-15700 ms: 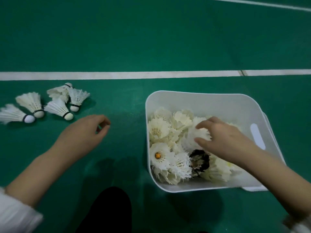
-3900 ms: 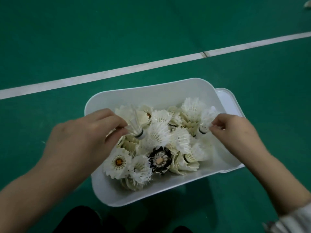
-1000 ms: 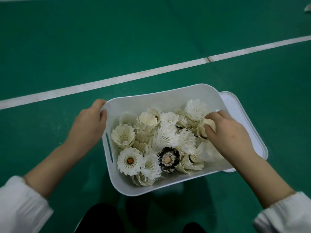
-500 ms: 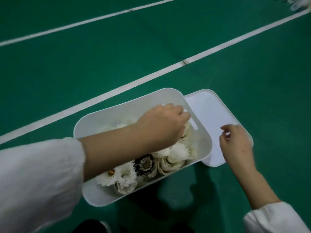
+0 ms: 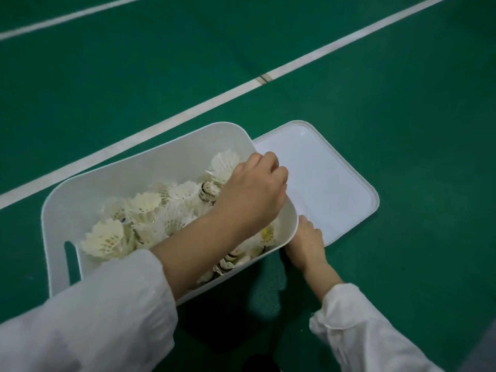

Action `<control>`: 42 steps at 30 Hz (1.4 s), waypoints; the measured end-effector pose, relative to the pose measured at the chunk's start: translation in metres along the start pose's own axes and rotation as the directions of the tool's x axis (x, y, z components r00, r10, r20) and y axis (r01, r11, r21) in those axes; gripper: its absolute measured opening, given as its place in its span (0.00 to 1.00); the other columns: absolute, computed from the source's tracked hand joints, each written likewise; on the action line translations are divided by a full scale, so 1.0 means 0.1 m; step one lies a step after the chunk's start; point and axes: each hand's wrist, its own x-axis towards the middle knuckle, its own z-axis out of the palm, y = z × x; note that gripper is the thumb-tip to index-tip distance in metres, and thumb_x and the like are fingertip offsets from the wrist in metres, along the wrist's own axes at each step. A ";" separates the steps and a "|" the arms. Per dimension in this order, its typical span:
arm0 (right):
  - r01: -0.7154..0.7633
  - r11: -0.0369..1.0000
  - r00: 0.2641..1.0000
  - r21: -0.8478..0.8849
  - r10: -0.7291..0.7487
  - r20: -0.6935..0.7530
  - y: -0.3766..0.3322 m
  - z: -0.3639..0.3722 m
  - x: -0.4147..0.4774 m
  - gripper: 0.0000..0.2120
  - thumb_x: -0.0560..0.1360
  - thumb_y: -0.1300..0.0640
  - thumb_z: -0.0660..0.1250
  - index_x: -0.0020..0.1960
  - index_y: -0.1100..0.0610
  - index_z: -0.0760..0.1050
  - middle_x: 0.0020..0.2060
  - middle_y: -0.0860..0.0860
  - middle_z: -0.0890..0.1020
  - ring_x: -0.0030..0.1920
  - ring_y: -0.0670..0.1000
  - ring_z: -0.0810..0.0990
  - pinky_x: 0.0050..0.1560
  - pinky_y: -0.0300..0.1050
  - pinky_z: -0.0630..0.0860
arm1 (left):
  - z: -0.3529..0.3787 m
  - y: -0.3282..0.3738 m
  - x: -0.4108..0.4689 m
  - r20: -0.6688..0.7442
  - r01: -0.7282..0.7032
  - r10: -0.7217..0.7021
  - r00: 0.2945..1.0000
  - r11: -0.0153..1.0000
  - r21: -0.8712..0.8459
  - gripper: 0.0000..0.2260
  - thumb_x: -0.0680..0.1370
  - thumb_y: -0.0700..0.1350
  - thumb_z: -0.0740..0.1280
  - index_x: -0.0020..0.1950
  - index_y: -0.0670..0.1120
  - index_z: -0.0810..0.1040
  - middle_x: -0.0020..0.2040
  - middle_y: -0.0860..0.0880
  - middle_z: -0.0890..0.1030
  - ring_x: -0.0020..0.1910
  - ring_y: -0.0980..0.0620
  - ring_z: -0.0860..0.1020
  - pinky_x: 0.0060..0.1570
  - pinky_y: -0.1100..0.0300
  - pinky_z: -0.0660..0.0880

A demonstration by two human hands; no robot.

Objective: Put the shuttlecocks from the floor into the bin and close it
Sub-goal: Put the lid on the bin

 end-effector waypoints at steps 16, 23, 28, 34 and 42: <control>0.330 0.572 0.808 0.751 0.240 -0.538 -0.79 -2.43 -0.15 0.06 0.78 0.63 0.57 0.55 0.61 0.62 0.40 0.46 0.72 0.41 0.51 0.72 0.37 0.41 0.65 | -0.58 0.08 0.58 0.270 0.543 -0.491 0.828 0.584 -0.603 0.20 0.78 0.58 0.55 0.50 0.42 0.75 0.44 0.45 0.81 0.41 0.47 0.79 0.44 0.55 0.75; 0.133 -0.190 0.991 0.973 0.057 -0.124 -1.56 -2.11 -0.65 0.08 0.77 0.62 0.62 0.51 0.52 0.64 0.53 0.52 0.78 0.54 0.51 0.79 0.57 0.49 0.76 | -1.14 -0.37 0.04 0.372 0.029 -0.812 0.450 -0.402 -0.915 0.15 0.78 0.42 0.64 0.62 0.35 0.72 0.56 0.42 0.80 0.49 0.46 0.81 0.46 0.52 0.80; -0.154 0.256 0.939 0.954 -0.261 0.222 -1.57 -1.92 -1.07 0.11 0.76 0.52 0.64 0.51 0.59 0.73 0.47 0.52 0.81 0.45 0.50 0.82 0.43 0.45 0.81 | -1.21 -0.77 -1.04 0.308 0.296 -0.938 0.161 -0.252 -0.921 0.11 0.78 0.51 0.63 0.51 0.43 0.74 0.47 0.46 0.81 0.40 0.48 0.81 0.43 0.52 0.78; 0.234 0.709 0.929 0.665 0.040 -0.369 -1.09 -1.95 -1.00 0.08 0.76 0.52 0.62 0.46 0.55 0.77 0.45 0.51 0.82 0.46 0.53 0.79 0.47 0.48 0.74 | -1.38 -0.94 -1.99 0.172 0.447 -0.948 0.269 -0.036 -0.894 0.10 0.79 0.46 0.62 0.58 0.46 0.74 0.50 0.49 0.81 0.46 0.48 0.80 0.45 0.54 0.76; -0.077 0.889 0.995 0.451 0.100 -0.028 -0.88 -1.39 -0.34 0.26 0.76 0.41 0.57 0.63 0.61 0.67 0.59 0.58 0.76 0.52 0.59 0.75 0.49 0.50 0.70 | -1.04 -0.89 -2.22 0.029 0.640 -0.947 0.319 0.192 -0.744 0.13 0.76 0.57 0.63 0.53 0.51 0.78 0.52 0.45 0.78 0.46 0.49 0.75 0.47 0.50 0.74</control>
